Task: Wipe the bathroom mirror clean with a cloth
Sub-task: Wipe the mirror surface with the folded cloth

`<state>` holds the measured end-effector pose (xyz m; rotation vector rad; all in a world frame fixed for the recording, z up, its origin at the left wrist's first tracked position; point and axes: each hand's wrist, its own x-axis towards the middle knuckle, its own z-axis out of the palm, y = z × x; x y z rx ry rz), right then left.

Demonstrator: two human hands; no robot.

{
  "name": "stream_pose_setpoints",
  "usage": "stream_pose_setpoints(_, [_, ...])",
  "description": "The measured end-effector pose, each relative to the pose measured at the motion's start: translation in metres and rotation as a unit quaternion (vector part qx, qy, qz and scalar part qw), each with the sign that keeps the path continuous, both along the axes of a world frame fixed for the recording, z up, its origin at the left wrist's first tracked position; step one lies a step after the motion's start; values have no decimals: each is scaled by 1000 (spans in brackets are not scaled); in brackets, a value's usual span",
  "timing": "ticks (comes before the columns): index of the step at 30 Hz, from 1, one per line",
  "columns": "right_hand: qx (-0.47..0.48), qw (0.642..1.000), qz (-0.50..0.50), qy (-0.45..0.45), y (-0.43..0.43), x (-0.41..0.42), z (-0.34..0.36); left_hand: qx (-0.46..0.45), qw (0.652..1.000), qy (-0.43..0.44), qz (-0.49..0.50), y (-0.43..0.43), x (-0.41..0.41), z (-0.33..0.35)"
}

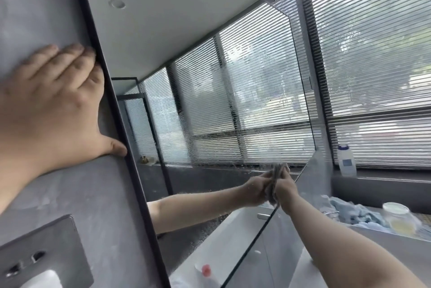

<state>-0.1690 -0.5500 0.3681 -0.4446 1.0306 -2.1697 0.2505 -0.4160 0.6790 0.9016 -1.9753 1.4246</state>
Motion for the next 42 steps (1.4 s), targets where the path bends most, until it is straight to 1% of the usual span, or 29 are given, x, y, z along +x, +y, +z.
stream_pose_setpoints(1, [-11,1000,19,-5,11,6,-5,-20,1000,1,0,2,3,1])
stream_pose_setpoints(3, [-17,999,30,15,36,28,-2,-33,999,11,8,7,3,2])
stream_pose_setpoints(6, [0,999,15,35,43,35,2,-20,999,20,40,13,0,-2])
stream_pose_setpoints(8, [-7,996,-2,90,42,44,-1,-18,998,12,57,16,-2,-2])
stream_pose_setpoints(11, [-27,987,-70,142,16,40,-21,-34,997,6,75,21,-2,-3])
stream_pose_setpoints(14, [-3,957,-146,250,25,78,4,-38,996,8,85,25,-2,-4])
stream_pose_setpoints(19, [-100,940,-147,291,57,140,66,-20,994,6,105,28,-2,-5])
stream_pose_setpoints(21, [-131,907,-176,359,79,167,92,-15,994,6,108,29,-3,-5])
stream_pose_setpoints(22, [-139,879,-184,418,88,179,100,-12,994,5,110,30,-3,-5])
stream_pose_setpoints(24, [-146,810,-169,542,104,198,112,-9,993,6,114,31,-3,-5])
stream_pose_setpoints(25, [-150,788,-165,575,107,203,113,-8,993,6,114,32,-3,-5])
stream_pose_setpoints(26, [-162,771,-179,589,108,205,112,-7,993,7,114,32,-3,-5])
stream_pose_setpoints(28, [-185,748,-246,588,100,198,111,-4,994,7,112,33,-3,-5])
stream_pose_setpoints(29, [-179,744,-270,584,95,188,112,-4,994,6,112,33,-3,-5])
stream_pose_setpoints(30, [-160,758,-269,573,87,176,115,-4,994,4,113,33,-3,-5])
stream_pose_setpoints(31, [-130,786,-251,549,78,161,119,-4,993,2,115,34,-3,-5])
stream_pose_setpoints(33, [-73,862,-206,457,57,126,126,-2,993,0,119,35,-4,-4])
stream_pose_setpoints(34, [-53,892,-191,407,49,110,131,-2,993,-2,120,35,-4,-4])
stream_pose_setpoints(35, [-38,914,-175,363,43,97,135,-2,993,-2,122,36,-4,-5])
stream_pose_setpoints(36, [-36,930,-168,326,36,88,138,-1,992,-2,124,37,-4,-5])
stream_pose_setpoints(37, [-44,942,-163,291,33,84,143,-2,992,-2,124,38,-4,-5])
stream_pose_setpoints(39, [-64,949,-174,254,32,88,155,-3,992,-3,128,39,-4,-5])
stream_pose_setpoints(41, [-94,933,-200,283,40,108,170,-5,991,-8,132,40,-4,-6])
stream_pose_setpoints(42, [-117,915,-216,320,49,123,178,-5,991,-9,133,40,-4,-6])
